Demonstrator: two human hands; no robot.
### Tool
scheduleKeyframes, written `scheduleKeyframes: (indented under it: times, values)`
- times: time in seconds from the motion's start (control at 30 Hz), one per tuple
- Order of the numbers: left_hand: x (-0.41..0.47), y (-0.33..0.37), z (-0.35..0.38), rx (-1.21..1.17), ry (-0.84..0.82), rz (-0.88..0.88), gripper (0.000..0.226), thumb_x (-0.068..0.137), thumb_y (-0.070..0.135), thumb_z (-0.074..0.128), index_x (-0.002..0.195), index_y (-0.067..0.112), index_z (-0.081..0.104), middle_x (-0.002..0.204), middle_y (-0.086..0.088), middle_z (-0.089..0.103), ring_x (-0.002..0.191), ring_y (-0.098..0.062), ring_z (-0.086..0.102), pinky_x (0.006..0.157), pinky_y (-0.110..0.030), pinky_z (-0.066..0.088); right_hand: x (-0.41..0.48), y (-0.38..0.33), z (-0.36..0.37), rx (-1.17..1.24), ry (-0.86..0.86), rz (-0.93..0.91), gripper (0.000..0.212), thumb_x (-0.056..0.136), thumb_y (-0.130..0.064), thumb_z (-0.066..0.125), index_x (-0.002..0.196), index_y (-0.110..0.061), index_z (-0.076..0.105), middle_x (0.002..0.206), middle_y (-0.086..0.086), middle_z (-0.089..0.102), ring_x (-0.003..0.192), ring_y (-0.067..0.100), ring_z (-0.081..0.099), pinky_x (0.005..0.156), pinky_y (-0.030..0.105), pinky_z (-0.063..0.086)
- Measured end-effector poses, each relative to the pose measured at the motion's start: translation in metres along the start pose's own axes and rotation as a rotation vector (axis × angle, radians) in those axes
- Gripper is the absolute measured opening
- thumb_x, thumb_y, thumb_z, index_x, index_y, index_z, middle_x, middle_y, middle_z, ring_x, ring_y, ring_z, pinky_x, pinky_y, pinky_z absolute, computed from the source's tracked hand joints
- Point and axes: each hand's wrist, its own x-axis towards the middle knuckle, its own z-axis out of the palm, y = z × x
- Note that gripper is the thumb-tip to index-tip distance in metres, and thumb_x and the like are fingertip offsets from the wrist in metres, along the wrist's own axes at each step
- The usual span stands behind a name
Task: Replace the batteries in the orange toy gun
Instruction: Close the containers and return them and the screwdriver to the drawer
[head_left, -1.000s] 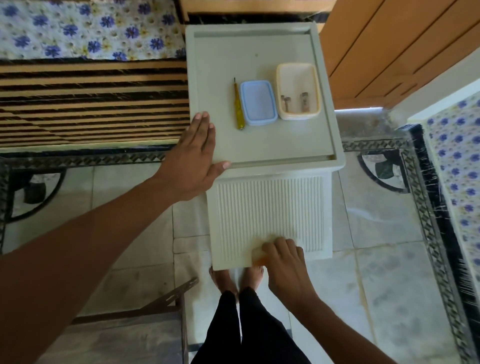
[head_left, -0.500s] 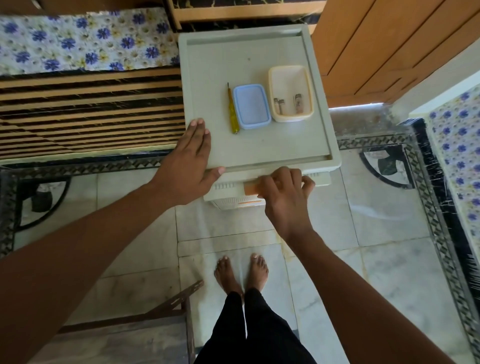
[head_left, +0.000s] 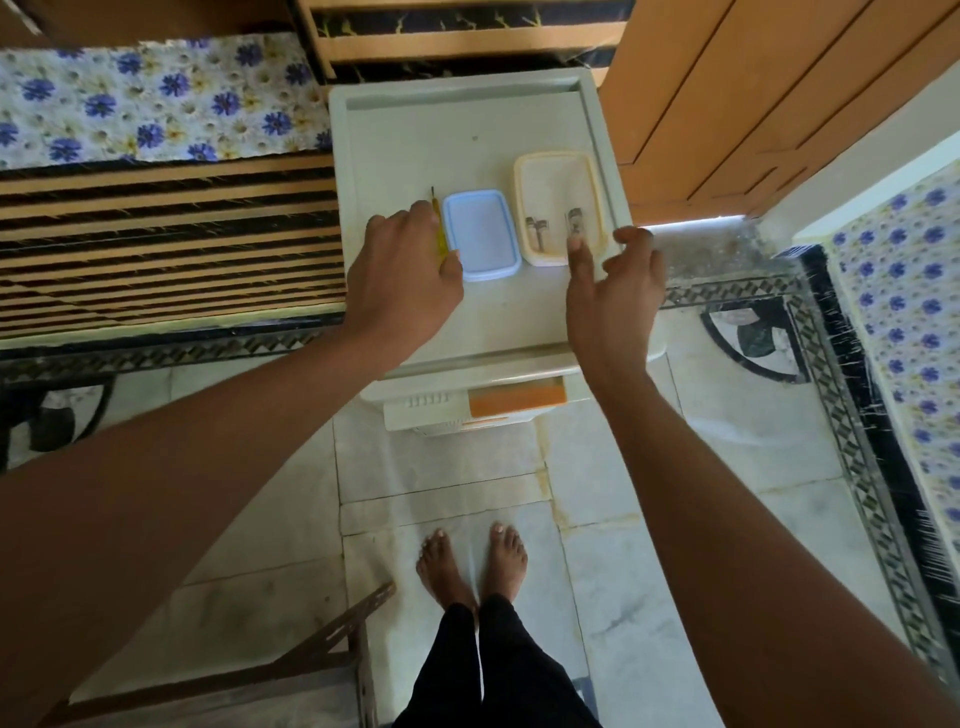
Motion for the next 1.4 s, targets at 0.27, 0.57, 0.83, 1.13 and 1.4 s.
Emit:
scheduleKeyframes:
  times: [0.27, 0.57, 0.83, 1.13, 1.4]
  values:
    - [0.014, 0.017, 0.009, 0.120, 0.006, -0.024, 0.035, 0.097, 0.030, 0.063, 0.126, 0.012, 0.056, 0.110, -0.010, 0.069, 0.114, -0.034, 0.057, 0.067, -0.040, 0.039, 0.031, -0.015, 0.005, 0.018, -0.124, 0.265, 0.026, 0.107, -0.022, 0.049, 0.126, -0.006, 0.059, 0.122, 0.013, 0.068, 0.107, 0.029, 0.068, 0.087, 0.042, 0.061]
    - [0.015, 0.028, 0.010, -0.097, -0.031, -0.014, 0.037, 0.098, 0.022, 0.064, 0.130, 0.009, 0.051, 0.119, -0.015, 0.064, 0.120, -0.033, 0.056, 0.086, -0.044, 0.050, 0.004, 0.017, -0.017, 0.247, 0.026, 0.374, 0.017, 0.104, -0.024, 0.053, 0.115, -0.018, 0.065, 0.108, 0.003, 0.074, 0.095, 0.027, 0.075, 0.077, 0.044, 0.066]
    - [0.024, 0.038, 0.027, -0.251, -0.106, -0.219, 0.044, 0.097, 0.037, 0.068, 0.126, 0.007, 0.054, 0.130, -0.017, 0.059, 0.127, -0.032, 0.053, 0.088, -0.029, 0.041, -0.016, 0.043, -0.041, 0.401, 0.110, 0.362, 0.011, 0.105, -0.018, 0.055, 0.106, -0.016, 0.066, 0.085, 0.008, 0.071, 0.060, 0.016, 0.062, 0.054, 0.029, 0.054]
    - [-0.053, 0.058, 0.012, -0.724, -0.153, -0.322, 0.030, 0.094, 0.018, 0.076, 0.118, 0.012, 0.061, 0.081, 0.000, 0.065, 0.059, -0.018, 0.076, 0.067, -0.042, 0.066, -0.067, 0.055, -0.074, 0.534, 0.130, 0.386, 0.017, 0.107, -0.015, 0.054, 0.117, -0.009, 0.066, 0.073, 0.008, 0.063, 0.053, 0.015, 0.056, 0.052, 0.029, 0.050]
    - [-0.161, 0.050, 0.025, -0.830, -0.290, -0.290, 0.027, 0.092, 0.013, 0.078, 0.116, 0.013, 0.065, 0.084, -0.008, 0.064, 0.064, -0.022, 0.077, 0.059, -0.034, 0.063, -0.143, 0.092, -0.097, 0.516, 0.162, 0.485, 0.014, 0.108, -0.015, 0.055, 0.114, -0.007, 0.064, 0.081, 0.018, 0.053, 0.049, 0.015, 0.051, 0.048, 0.028, 0.046]
